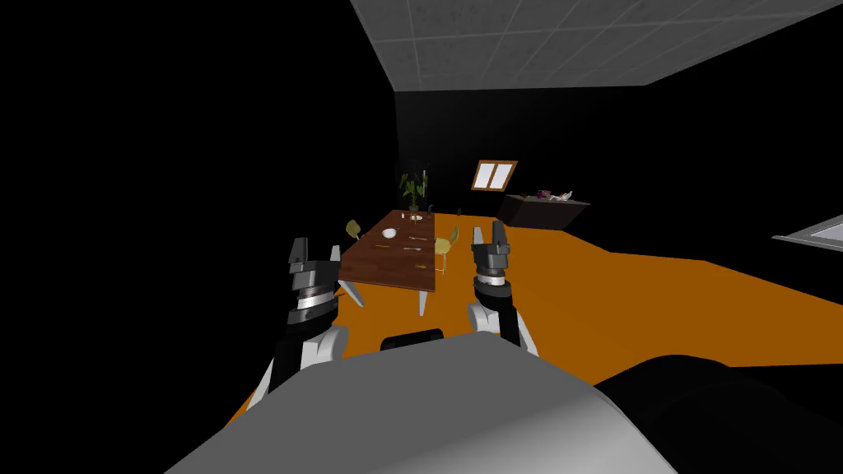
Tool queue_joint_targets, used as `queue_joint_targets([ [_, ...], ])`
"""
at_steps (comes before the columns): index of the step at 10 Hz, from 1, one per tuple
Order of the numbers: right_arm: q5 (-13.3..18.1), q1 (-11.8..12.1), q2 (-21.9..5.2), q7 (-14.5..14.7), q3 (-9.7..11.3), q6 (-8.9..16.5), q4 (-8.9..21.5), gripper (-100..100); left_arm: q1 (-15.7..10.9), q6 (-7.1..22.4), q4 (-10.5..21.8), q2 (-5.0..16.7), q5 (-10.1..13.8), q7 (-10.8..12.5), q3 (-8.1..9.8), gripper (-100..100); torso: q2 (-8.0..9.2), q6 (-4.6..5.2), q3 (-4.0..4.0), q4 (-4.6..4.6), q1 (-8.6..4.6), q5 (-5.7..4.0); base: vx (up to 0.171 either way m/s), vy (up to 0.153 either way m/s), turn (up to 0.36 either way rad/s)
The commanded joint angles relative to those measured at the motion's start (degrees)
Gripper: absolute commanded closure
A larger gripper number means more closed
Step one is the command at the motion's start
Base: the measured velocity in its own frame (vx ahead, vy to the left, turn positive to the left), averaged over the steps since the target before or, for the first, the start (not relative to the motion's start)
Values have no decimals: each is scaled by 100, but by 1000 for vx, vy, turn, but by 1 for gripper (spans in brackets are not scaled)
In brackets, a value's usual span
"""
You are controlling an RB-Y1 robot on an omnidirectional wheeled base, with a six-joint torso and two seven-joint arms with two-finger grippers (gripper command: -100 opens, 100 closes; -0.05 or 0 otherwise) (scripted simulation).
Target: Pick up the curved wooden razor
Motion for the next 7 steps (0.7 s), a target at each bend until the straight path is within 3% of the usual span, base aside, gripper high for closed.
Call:
queue_joint_targets([
  [1,20,-15,-162,50,7,-11,90,-100,0,0,0,0,0,0,0,0,0,0,0,0,0,0,-1,21,40],
  [6,205,-79,-1002,474,141,-92,804,-100,0,0,0,-1,0,0,-1,0,-5,-1,-3,-1,34,8,3,82,105],
  [7,205,-79,-1053,474,141,-92,820,-100,0,0,0,-1,0,0,-1,0,-3,-2,-2,-1,38,8,4,86,44],
])
